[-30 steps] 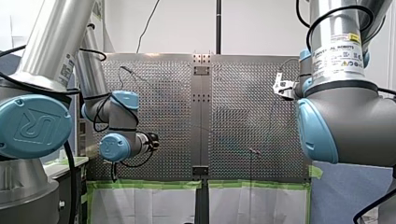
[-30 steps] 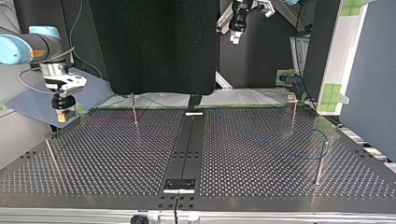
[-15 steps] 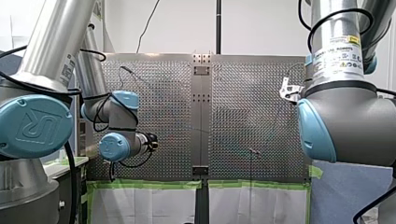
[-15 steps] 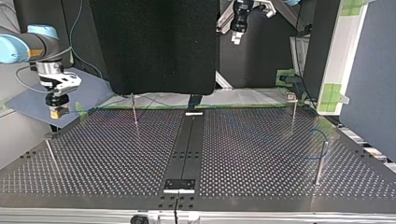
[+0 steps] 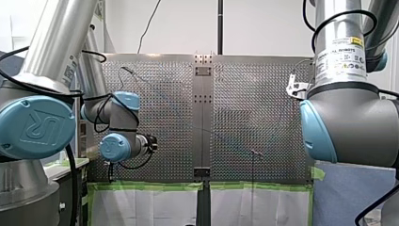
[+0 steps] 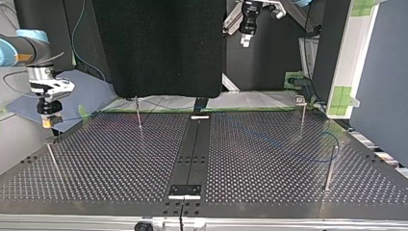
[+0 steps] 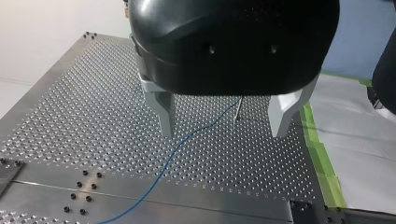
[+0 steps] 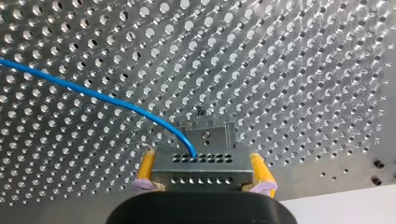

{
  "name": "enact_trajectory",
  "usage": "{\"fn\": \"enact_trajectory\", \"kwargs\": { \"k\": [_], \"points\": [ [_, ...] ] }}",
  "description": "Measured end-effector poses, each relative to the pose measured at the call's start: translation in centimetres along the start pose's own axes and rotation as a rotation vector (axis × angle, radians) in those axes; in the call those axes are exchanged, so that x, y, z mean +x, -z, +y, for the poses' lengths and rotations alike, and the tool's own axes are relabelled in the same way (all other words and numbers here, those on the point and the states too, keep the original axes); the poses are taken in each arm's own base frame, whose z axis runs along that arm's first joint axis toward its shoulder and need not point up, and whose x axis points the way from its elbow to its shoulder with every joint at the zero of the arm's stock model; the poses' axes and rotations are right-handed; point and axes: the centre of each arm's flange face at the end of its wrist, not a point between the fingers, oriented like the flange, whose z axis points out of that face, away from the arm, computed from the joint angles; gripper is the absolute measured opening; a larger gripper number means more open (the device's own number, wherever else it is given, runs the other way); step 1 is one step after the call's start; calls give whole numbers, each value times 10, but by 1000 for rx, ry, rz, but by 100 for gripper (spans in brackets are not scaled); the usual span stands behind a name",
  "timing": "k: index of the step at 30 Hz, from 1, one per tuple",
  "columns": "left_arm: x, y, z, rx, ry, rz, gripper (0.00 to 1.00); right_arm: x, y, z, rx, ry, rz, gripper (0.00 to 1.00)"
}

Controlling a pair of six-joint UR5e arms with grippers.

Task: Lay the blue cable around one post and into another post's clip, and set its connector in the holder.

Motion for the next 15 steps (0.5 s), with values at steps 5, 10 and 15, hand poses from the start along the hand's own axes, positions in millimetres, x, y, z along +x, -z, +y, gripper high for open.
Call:
{"fn": "enact_trajectory", "kwargs": {
  "k": [5, 10, 15],
  "points": [
    [-1, -3, 1, -8, -4, 4, 100, 2, 1, 14, -10, 4, 1, 0],
    [-1, -4, 2, -14, -11, 10, 100, 5, 2, 26, -22, 8, 5, 0],
    [-1, -6, 2, -18, -15, 16, 100, 10, 0, 37, -25, 11, 9, 0]
  ]
}}
